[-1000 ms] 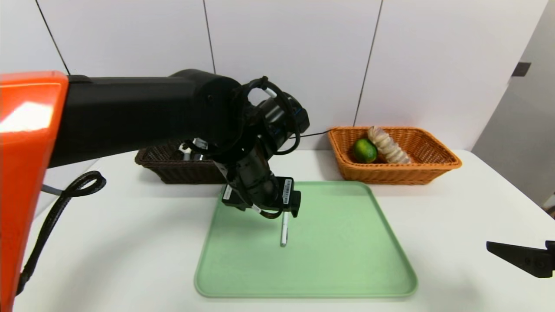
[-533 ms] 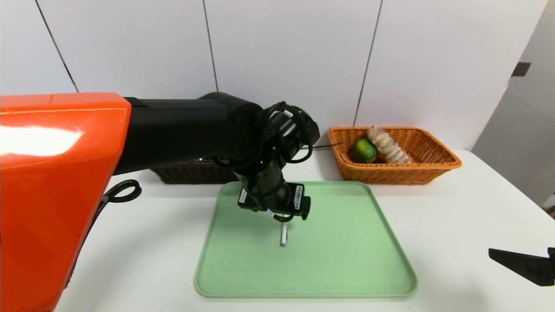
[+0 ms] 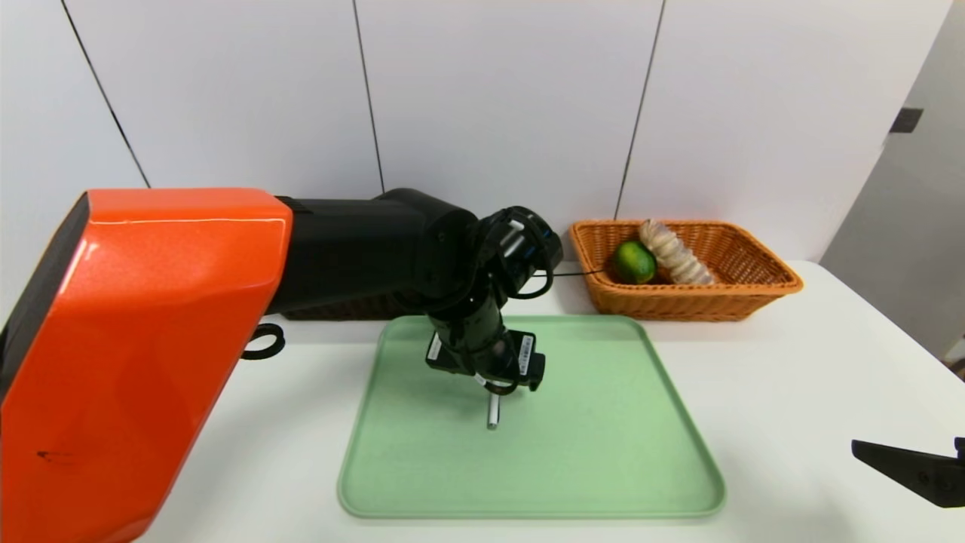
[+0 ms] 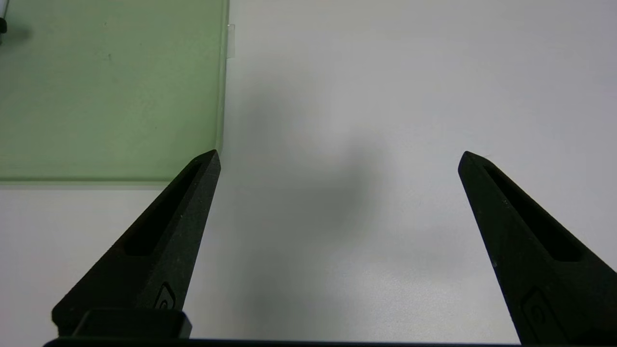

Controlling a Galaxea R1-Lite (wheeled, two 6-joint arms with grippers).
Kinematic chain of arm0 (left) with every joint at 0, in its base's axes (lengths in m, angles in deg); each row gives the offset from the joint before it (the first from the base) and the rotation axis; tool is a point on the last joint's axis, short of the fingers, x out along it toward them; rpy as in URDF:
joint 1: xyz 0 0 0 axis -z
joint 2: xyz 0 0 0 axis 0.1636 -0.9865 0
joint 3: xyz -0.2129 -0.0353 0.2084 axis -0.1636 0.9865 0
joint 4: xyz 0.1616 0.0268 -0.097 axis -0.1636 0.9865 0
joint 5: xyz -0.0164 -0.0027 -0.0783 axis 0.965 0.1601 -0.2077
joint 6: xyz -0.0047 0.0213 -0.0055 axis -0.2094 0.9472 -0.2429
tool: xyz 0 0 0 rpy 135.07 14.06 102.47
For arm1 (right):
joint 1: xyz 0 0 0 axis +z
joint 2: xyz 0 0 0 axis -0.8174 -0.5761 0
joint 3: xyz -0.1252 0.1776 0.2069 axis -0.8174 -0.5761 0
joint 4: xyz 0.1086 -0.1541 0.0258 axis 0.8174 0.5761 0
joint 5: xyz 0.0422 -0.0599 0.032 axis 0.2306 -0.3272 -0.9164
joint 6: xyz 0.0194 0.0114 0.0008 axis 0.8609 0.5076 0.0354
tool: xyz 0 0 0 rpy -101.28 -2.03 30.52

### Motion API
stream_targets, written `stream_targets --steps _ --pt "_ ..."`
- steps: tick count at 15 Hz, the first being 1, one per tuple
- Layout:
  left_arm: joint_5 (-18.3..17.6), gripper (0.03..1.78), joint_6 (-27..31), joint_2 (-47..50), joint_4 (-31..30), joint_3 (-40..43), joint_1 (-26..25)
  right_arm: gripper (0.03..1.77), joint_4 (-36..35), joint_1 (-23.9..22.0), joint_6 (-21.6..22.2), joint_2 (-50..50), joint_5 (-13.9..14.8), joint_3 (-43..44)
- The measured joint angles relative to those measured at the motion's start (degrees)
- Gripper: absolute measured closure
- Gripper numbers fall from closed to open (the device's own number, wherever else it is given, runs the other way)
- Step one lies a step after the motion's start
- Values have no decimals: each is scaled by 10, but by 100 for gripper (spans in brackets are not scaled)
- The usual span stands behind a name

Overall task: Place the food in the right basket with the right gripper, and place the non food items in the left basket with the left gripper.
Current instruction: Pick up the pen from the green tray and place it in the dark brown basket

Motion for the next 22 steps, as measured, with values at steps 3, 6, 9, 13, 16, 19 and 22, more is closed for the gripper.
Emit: stream_targets --steps 3,6,9,13,16,19,22 --pt "8 12 3 -8 -4 0 0 9 -24 2 -7 -3 -2 6" --pt "9 12 7 -14 -6 0 0 9 -98 7 -40 -13 -31 3" --pt "17 12 8 -21 -16 0 0 9 -133 9 -53 -16 -98 2" --pt "20 12 9 -28 -21 -1 0 9 -195 9 -53 -12 -160 -14" --pt "30 12 9 -33 -23 -2 0 9 -199 9 -56 -9 -158 -30" --pt "37 12 9 -36 -26 -2 0 9 -199 9 -57 -5 -158 -39" --pt "38 12 9 -38 -26 -2 0 9 -199 9 -58 -1 -157 -43"
